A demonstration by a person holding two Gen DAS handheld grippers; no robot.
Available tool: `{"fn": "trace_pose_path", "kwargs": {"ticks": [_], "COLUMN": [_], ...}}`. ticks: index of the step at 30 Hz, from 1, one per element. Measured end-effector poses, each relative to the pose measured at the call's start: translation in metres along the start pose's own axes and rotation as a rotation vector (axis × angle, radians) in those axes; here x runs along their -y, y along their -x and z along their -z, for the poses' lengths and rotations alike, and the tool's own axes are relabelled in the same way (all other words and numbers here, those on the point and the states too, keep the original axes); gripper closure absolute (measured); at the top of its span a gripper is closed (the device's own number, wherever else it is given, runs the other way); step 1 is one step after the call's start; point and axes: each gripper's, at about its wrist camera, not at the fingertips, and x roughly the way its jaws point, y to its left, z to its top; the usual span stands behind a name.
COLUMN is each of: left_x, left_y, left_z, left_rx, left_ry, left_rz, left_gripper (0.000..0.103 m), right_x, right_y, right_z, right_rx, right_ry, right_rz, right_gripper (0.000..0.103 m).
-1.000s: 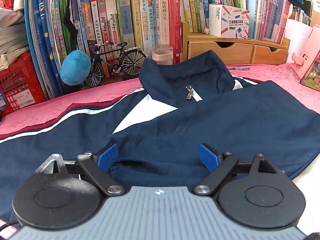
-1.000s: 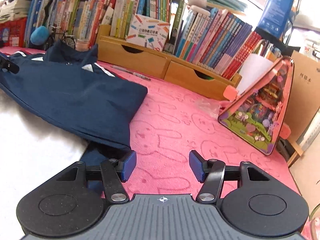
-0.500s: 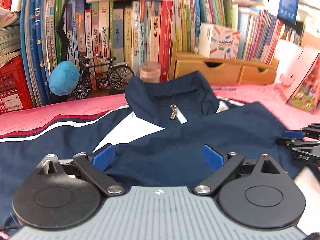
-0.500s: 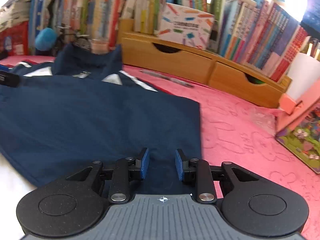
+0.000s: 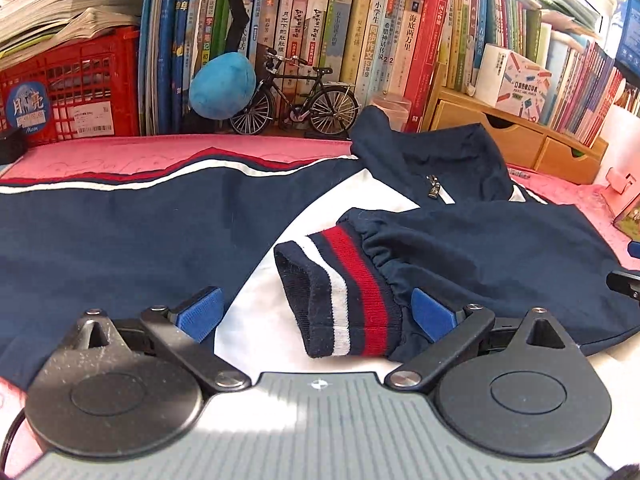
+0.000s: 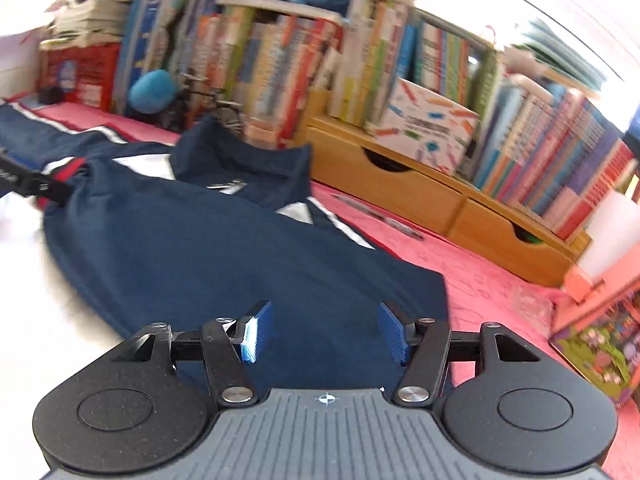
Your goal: Fold clothes
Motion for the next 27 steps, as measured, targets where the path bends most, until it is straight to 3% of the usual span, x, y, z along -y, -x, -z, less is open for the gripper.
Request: {"fn": "trace_pose_path", "kwargs": {"ticks": [2, 8, 10, 11, 14, 16, 18, 21, 24, 27], "left_x": [0.004, -0.013, -0.016, -0.016, -0.022, -0.028, -0.034, -0.038, -0.037, -0.037], "left_y": [-0.005, -0.003, -0.002, -0.001, 0.0, 0.002, 0.004, 0.005, 0.005, 0.004], "left_z": [0.001, 0.005, 0.004, 0.004, 0.004, 0.005, 0.005, 0.005, 0.005, 0.004], "left_rx": [0.005, 0.022, 0.026, 0.028, 0.039, 0.05, 0.059, 0.062, 0.054, 0.052], "left_ry": [-0.033, 0.016, 0.034, 0.04, 0.073, 0.104, 0.134, 0.149, 0.135, 0.132], "left_rz": [-0.013, 0.066, 0.083, 0.088, 0.115, 0.142, 0.169, 0.173, 0.147, 0.143], "left_gripper": [0.001, 0.0, 0.0, 0.0, 0.0, 0.0, 0.0, 0.0, 0.0, 0.0], "right_x": [0.002, 0.01, 0.041, 0.049, 0.049, 0.032, -0.001, -0.059, -0.116, -0.119], "right_y": [-0.008, -0.033, -0.042, -0.04, -0.021, -0.011, -0.016, -0.032, -0.048, -0.079], "right_z": [0.0, -0.001, 0.0, -0.002, -0.014, -0.025, -0.036, -0.049, -0.061, -0.06], "right_rx": [-0.019, -0.078, -0.127, -0.143, -0.082, -0.016, -0.012, -0.03, -0.051, -0.063], "right_ry": [-0.016, -0.071, -0.179, -0.218, -0.276, -0.281, -0.246, -0.116, 0.01, -0.004], "right_rz": [-0.002, 0.001, 0.091, 0.092, 0.034, -0.108, -0.224, -0.266, -0.304, -0.238], "right_gripper": [0.041, 0.039, 0.039, 0.039, 0.042, 0.043, 0.053, 0.062, 0.063, 0.062]}}
